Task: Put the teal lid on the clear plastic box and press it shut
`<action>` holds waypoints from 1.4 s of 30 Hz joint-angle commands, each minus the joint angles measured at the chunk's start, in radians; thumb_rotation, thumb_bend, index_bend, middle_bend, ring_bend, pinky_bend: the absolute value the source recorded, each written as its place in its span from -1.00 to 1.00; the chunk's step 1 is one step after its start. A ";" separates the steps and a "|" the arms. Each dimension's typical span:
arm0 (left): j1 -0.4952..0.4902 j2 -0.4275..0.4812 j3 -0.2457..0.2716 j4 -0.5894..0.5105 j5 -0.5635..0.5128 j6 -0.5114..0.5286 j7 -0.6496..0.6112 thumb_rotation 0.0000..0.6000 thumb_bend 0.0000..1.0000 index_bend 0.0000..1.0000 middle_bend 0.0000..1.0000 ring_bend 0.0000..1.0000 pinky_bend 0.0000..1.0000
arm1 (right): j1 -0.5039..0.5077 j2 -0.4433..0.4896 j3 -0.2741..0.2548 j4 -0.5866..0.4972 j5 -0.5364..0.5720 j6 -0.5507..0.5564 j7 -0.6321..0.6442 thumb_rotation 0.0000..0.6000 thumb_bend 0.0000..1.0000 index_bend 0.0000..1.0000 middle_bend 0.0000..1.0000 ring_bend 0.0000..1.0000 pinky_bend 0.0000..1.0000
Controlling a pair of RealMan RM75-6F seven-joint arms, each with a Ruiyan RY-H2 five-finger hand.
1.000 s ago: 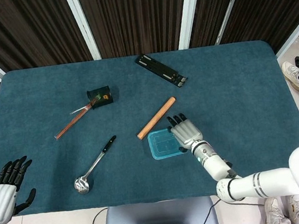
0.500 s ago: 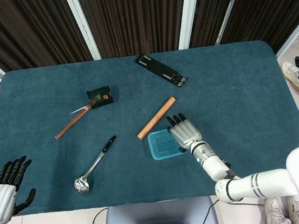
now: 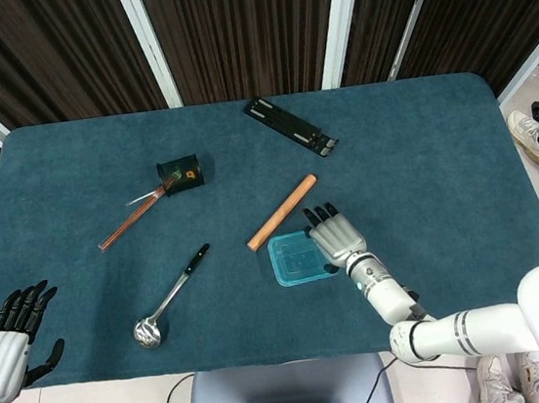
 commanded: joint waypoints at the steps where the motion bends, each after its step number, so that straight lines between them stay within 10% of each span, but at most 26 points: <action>1: 0.001 0.000 0.000 0.000 -0.001 0.001 -0.001 1.00 -0.19 -1.00 -1.00 -1.00 -0.98 | -0.006 0.017 0.010 -0.015 -0.016 0.002 0.019 1.00 -0.58 -0.13 -1.00 -1.00 -1.00; 16: -0.002 -0.001 0.000 -0.002 -0.002 -0.005 0.003 1.00 -0.19 -1.00 -1.00 -1.00 -0.98 | -0.004 0.067 0.057 -0.095 -0.061 0.011 0.068 1.00 -0.58 -0.15 -1.00 -1.00 -1.00; 42: -0.011 -0.006 -0.006 0.004 -0.017 -0.023 0.011 1.00 -0.19 -1.00 -1.00 -1.00 -0.98 | 0.173 -0.080 0.091 -0.018 0.178 0.047 -0.134 1.00 -0.58 -0.11 -1.00 -1.00 -1.00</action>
